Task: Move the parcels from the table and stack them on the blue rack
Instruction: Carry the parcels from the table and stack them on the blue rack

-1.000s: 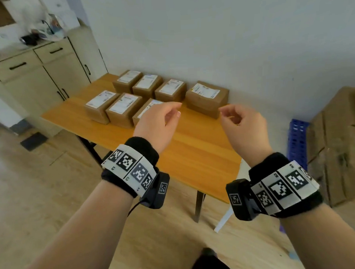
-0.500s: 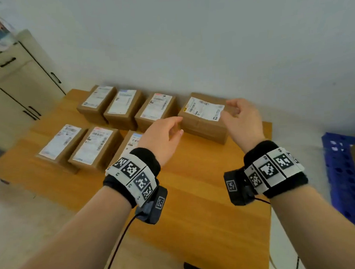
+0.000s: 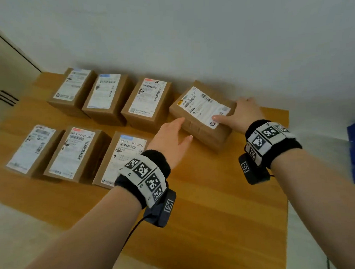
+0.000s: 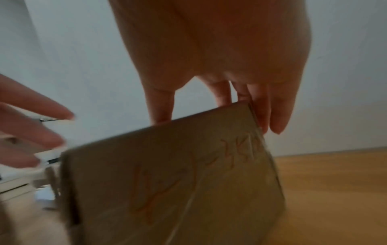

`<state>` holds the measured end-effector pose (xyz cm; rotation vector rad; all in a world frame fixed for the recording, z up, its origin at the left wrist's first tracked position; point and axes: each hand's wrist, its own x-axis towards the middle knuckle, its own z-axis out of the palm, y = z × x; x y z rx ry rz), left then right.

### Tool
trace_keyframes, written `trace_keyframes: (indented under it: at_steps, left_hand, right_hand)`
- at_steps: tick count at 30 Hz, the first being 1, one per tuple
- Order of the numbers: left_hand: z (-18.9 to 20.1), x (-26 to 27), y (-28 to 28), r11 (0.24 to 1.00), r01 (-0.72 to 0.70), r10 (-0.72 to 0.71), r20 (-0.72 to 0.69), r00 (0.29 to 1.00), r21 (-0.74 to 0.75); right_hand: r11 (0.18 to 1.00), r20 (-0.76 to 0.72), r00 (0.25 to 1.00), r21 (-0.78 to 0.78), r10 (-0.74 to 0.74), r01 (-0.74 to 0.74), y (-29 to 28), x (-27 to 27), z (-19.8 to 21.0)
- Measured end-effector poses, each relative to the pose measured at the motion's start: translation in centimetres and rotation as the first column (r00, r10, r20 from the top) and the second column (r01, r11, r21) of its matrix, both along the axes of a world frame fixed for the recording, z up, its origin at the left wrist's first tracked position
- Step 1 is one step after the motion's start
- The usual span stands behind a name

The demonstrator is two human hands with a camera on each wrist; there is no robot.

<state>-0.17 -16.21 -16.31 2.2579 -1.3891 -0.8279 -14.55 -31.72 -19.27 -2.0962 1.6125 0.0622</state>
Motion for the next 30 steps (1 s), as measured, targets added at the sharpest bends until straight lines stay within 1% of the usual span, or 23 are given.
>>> trace_keyframes:
  at_steps: [2,5,7,10,12,14,17,19,24,26,30]
  left_hand:
    - [-1.3,-0.5,0.0,0.998,-0.002,0.004,-0.032,0.999,0.057]
    - [-2.7,-1.9,1.5,0.993,-0.011,0.028,-0.144,0.989,0.114]
    - [-3.2,-2.8,3.2,0.996,-0.012,0.027,-0.179,0.983,0.087]
    - [-2.9,-3.9,6.3,0.996,0.052,-0.041,-0.167,0.985,0.067]
    - [-1.8,-4.7,8.7,0.993,0.108,-0.099,-0.167,0.981,0.046]
    - [-0.1,-5.9,11.4,0.987,0.162,-0.161,-0.13,0.978,-0.01]
    - [2.5,-7.9,15.7,0.964,0.215,-0.226,-0.053,0.973,-0.159]
    - [4.2,-9.4,18.4,0.935,0.232,-0.246,-0.02,0.969,-0.27]
    - [9.4,-14.1,24.0,0.866,0.307,-0.307,0.066,0.949,-0.395]
    - [11.4,-16.4,25.2,0.826,0.342,-0.342,0.083,0.936,-0.448]
    - [14.2,-21.0,26.4,0.745,0.389,-0.396,0.111,0.912,-0.541]
  right_hand:
    - [0.995,0.053,0.997,0.083,-0.053,0.049,2.5,-0.2,-0.2]
    - [0.982,0.166,0.981,0.179,-0.096,0.066,7.0,-1.2,-0.8]
    - [0.978,0.212,0.971,0.194,-0.115,0.074,10.1,-2.2,-1.2]
    - [0.981,0.218,0.967,0.174,-0.128,0.091,14.3,-4.0,-1.2]
    - [0.98,0.263,0.949,0.14,-0.173,0.14,17.2,-5.1,-0.3]
    - [0.979,0.326,0.923,0.074,-0.204,0.19,20.1,-6.5,1.2]
    - [0.964,0.455,0.861,-0.023,-0.225,0.264,24.7,-8.8,4.3]
    - [0.953,0.531,0.818,-0.061,-0.22,0.296,27.8,-10.5,6.4]
    - [0.91,0.672,0.71,-0.131,-0.211,0.394,35.8,-16.1,12.4]
    - [0.883,0.707,0.677,-0.167,-0.203,0.439,38.1,-18.5,14.7]
    - [0.827,0.767,0.617,-0.225,-0.176,0.515,40.7,-23.1,18.1]
